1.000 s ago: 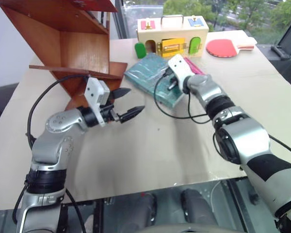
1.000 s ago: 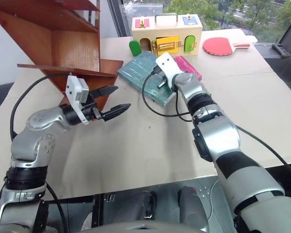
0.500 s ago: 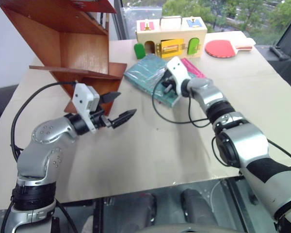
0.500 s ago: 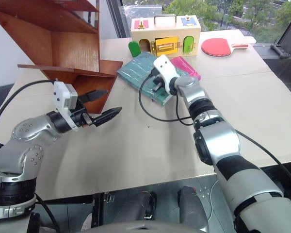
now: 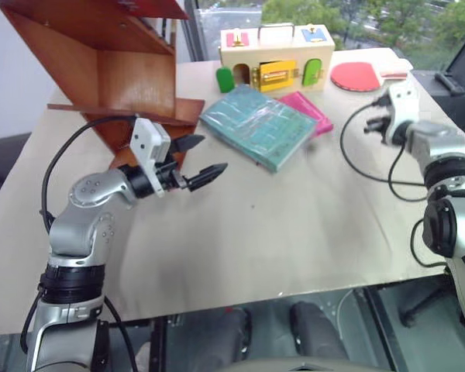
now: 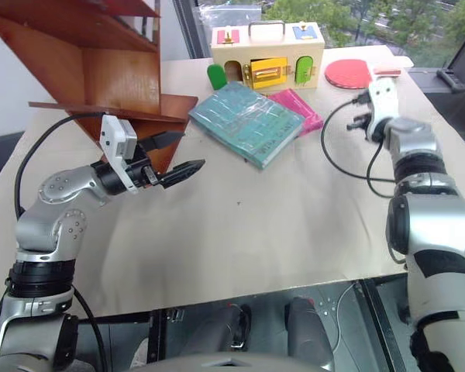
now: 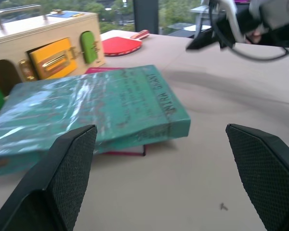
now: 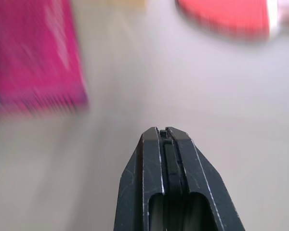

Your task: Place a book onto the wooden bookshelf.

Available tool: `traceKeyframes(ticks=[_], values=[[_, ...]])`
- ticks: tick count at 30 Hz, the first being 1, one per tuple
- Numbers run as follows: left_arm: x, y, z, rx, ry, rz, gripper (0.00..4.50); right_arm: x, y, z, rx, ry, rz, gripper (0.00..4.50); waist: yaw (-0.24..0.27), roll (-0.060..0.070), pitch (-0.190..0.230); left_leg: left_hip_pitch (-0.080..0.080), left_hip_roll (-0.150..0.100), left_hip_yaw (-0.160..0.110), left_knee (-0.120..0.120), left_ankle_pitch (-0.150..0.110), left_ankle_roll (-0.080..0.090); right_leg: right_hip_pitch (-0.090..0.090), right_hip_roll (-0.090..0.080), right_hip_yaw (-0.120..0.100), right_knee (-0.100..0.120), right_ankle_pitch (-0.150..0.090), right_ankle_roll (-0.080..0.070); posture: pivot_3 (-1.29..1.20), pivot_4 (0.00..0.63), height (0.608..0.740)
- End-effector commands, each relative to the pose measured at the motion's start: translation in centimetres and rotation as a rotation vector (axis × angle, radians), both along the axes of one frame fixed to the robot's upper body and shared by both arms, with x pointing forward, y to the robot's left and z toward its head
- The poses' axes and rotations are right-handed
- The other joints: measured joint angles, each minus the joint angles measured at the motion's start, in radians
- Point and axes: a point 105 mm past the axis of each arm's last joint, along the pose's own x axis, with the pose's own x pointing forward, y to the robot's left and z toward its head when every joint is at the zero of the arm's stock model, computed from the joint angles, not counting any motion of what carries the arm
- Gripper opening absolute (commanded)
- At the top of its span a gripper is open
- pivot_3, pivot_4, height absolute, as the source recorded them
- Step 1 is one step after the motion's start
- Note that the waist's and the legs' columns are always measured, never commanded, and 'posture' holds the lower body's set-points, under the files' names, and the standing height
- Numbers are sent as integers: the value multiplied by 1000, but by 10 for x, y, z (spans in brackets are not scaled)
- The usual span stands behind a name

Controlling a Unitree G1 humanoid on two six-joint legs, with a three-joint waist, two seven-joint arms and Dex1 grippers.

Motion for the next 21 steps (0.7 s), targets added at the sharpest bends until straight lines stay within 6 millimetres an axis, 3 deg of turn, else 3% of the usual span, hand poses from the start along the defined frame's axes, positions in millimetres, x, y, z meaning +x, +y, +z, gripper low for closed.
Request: traceKeyframes(ticks=[1,16,21], values=[[-6,1,12,14,-58,5,4500,7,14,6,30,-55,-23,95,-9,0,0,0,0,0,0,0,0,0,0,1,0,0,0,0,150,740],[-18,9,14,23,-65,60,4500,18,53,26,222,-150,-13,95,8,0,0,0,-1,-1,2,0,0,1,2,0,1,0,0,0,150,740],[-14,6,13,15,-67,53,4500,17,92,46,215,-184,208,95,3,0,0,0,-1,-1,2,0,0,1,2,0,1,0,0,0,150,740]])
